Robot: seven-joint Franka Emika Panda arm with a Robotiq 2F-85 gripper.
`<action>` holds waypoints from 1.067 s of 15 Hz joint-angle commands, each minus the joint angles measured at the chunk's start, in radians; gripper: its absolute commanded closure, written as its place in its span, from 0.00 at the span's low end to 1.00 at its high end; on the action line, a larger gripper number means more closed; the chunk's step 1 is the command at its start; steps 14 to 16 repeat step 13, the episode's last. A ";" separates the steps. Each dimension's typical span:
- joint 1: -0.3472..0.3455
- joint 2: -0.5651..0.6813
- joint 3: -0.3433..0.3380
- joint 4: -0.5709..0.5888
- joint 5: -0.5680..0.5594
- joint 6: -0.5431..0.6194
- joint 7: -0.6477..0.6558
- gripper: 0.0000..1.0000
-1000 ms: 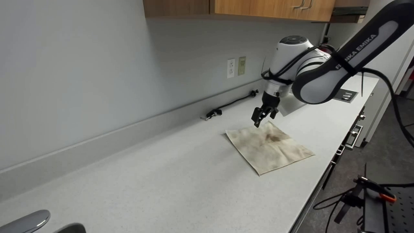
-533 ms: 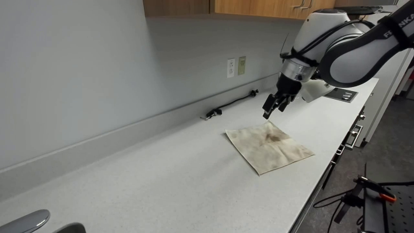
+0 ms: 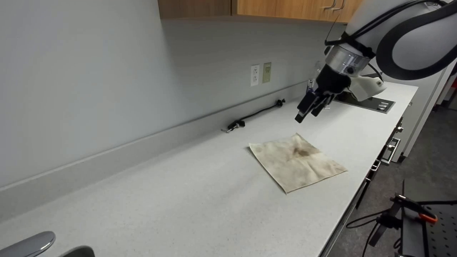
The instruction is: Spread the towel out on the counter
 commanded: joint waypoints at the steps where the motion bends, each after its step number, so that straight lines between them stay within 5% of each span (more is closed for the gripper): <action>1: -0.031 -0.072 0.028 -0.044 0.043 0.001 -0.061 0.00; 16: -0.044 -0.048 0.042 -0.029 0.038 -0.001 -0.056 0.00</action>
